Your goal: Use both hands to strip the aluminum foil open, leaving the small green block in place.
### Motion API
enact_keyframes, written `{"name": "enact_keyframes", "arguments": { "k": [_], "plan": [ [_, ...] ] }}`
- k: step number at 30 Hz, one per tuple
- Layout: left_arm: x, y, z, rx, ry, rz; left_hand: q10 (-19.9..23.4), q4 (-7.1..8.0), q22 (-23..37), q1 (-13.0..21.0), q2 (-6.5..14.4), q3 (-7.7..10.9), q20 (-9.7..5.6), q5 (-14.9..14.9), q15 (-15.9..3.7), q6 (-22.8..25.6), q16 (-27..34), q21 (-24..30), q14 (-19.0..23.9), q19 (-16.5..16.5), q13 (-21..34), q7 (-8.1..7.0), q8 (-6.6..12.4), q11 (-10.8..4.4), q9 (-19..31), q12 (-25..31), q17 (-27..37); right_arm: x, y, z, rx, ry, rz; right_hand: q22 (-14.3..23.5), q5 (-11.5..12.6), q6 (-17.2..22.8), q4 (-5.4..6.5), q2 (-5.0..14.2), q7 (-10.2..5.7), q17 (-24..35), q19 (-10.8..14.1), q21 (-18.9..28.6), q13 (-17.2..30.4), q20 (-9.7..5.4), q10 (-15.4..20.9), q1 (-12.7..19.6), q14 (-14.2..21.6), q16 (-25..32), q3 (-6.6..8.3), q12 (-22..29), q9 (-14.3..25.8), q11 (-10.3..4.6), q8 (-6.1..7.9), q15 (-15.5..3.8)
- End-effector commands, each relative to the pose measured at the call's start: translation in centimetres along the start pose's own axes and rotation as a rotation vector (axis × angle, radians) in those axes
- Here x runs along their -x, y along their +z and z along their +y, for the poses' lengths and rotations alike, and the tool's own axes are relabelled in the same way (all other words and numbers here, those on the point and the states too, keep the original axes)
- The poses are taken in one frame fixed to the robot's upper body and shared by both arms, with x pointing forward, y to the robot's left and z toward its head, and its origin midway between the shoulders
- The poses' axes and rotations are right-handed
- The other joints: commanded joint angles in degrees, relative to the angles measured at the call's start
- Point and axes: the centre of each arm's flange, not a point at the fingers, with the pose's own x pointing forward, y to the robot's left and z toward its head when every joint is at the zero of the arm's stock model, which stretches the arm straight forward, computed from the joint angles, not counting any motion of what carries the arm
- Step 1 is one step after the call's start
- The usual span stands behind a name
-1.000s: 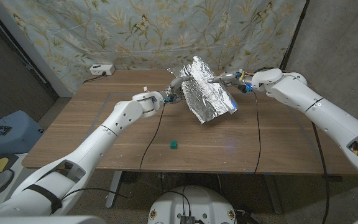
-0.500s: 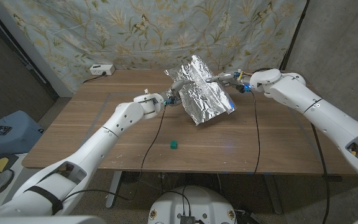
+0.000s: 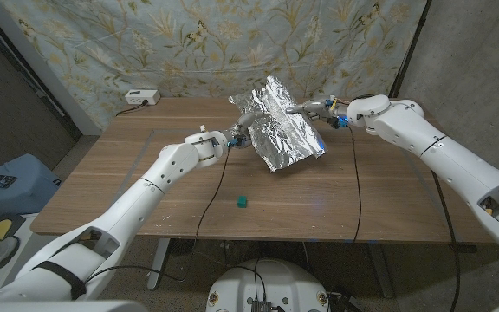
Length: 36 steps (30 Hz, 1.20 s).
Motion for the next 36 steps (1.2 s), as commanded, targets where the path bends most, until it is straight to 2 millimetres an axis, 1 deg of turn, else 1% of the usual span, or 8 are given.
{"name": "enact_keyframes", "arguments": {
  "k": [1,3,4,6,8,12,22,36],
  "plan": [
    [-0.3,0.3,0.6,0.008,0.004,-0.013,1.6,0.2,0.1,0.3,0.8,0.5,-0.24,0.4,-0.72,1.7,0.5,0.7,1.6,1.2,0.3,-0.2,0.63,-0.29,0.3,0.7,-0.1,-0.5,0.0,-0.1,-0.029,0.007,0.008,0.1,0.2,1.1,0.05,4.61,-0.51,0.0,0.2,-0.1,0.2,0.14,0.7,4.1,0.8,0.3,-0.18,0.5,0.2,0.1,0.37,-4.12],
    [-0.4,0.3,0.7,0.009,0.01,-0.02,2.3,0.2,0.1,0.3,0.8,0.54,-0.53,0.4,-1.14,2.5,0.5,0.9,2.0,1.4,0.4,-0.41,0.92,-0.45,0.4,1.0,-0.1,-0.7,-0.2,-0.1,-0.04,0.018,0.01,0.1,0.2,1.0,0.05,4.64,-0.57,0.0,0.3,-0.1,0.2,0.17,0.7,4.2,0.8,0.3,-0.19,0.5,0.2,0.15,0.3,-4.12],
    [-0.4,0.3,0.8,0.006,0.014,-0.02,2.6,0.19,0.1,0.4,1.0,0.56,-0.61,0.4,-1.54,3.7,0.9,1.0,3.0,1.7,0.5,-1.09,1.35,-0.61,0.5,1.1,0.0,-0.7,-0.3,-0.1,-0.051,0.02,0.014,0.1,0.2,1.0,0.05,4.64,-0.56,0.0,0.3,-0.1,0.2,0.17,0.7,4.1,1.0,0.4,-0.21,0.5,0.2,0.16,0.29,-4.17],
    [-0.4,0.3,0.8,0.008,0.016,-0.022,3.8,-0.01,0.1,0.9,1.4,0.96,-1.83,0.5,-2.1,4.6,1.0,1.8,3.6,3.3,0.6,-1.2,1.67,-0.98,0.6,1.4,0.0,-0.8,-0.4,-0.1,-0.054,0.022,0.021,0.1,0.2,1.0,0.07,4.69,-0.57,0.0,0.3,-0.1,0.2,0.16,0.7,4.1,1.0,0.4,-0.23,0.5,0.2,0.11,0.28,-4.09],
    [-0.5,0.3,0.9,0.013,0.014,-0.022,4.4,0.03,0.1,1.1,1.8,1.13,-2.07,0.5,-2.49,5.3,1.2,2.0,4.2,3.5,0.7,-1.23,1.94,-1.34,0.7,1.6,0.0,-0.9,-0.4,-0.2,-0.054,0.025,0.022,0.1,0.2,1.0,0.05,4.7,-0.54,0.0,0.3,0.0,0.2,0.17,0.7,4.2,1.0,0.4,-0.23,0.5,0.2,0.19,0.25,-4.09],
    [-0.6,0.3,1.0,0.018,0.012,-0.028,4.6,0.15,0.1,1.3,2.3,1.38,-2.25,0.5,-2.61,5.9,1.3,2.2,4.4,3.7,0.8,-1.5,2.15,-1.28,0.8,1.5,0.2,-1.1,-0.6,-0.3,-0.075,0.042,0.029,0.1,0.2,1.1,0.12,4.78,-0.39,-0.1,0.3,-0.1,0.2,0.22,0.7,4.1,1.0,0.3,-0.27,0.5,0.2,0.26,0.23,-3.97],
    [-1.1,0.3,1.4,0.024,0.003,-0.02,6.3,0.19,0.2,1.4,2.4,1.68,-2.97,0.4,-3.34,7.5,1.7,2.8,6.2,4.5,1.1,-1.99,2.74,-2.36,1.1,1.9,0.3,-1.4,-1.6,-0.7,-0.163,0.095,0.041,0.1,0.2,0.7,0.21,4.95,0.05,0.0,0.2,-0.1,0.2,0.48,0.3,3.9,0.8,0.3,-0.42,0.5,0.2,0.5,-0.12,-3.49],
    [-1.6,0.4,1.4,0.031,-0.011,-0.008,6.6,0.15,0.2,1.5,2.5,1.8,-3.11,0.3,-3.52,8.1,1.7,3.2,6.4,4.5,1.3,-2.23,2.96,-2.38,1.4,1.8,0.5,-1.7,-2.5,-0.8,-0.224,0.121,0.057,0.1,0.3,0.8,0.17,5.1,0.2,-0.1,0.3,-0.1,0.2,0.6,0.3,3.9,0.8,0.2,-0.53,0.5,0.2,0.74,-0.26,-3.37]
  ]
}}
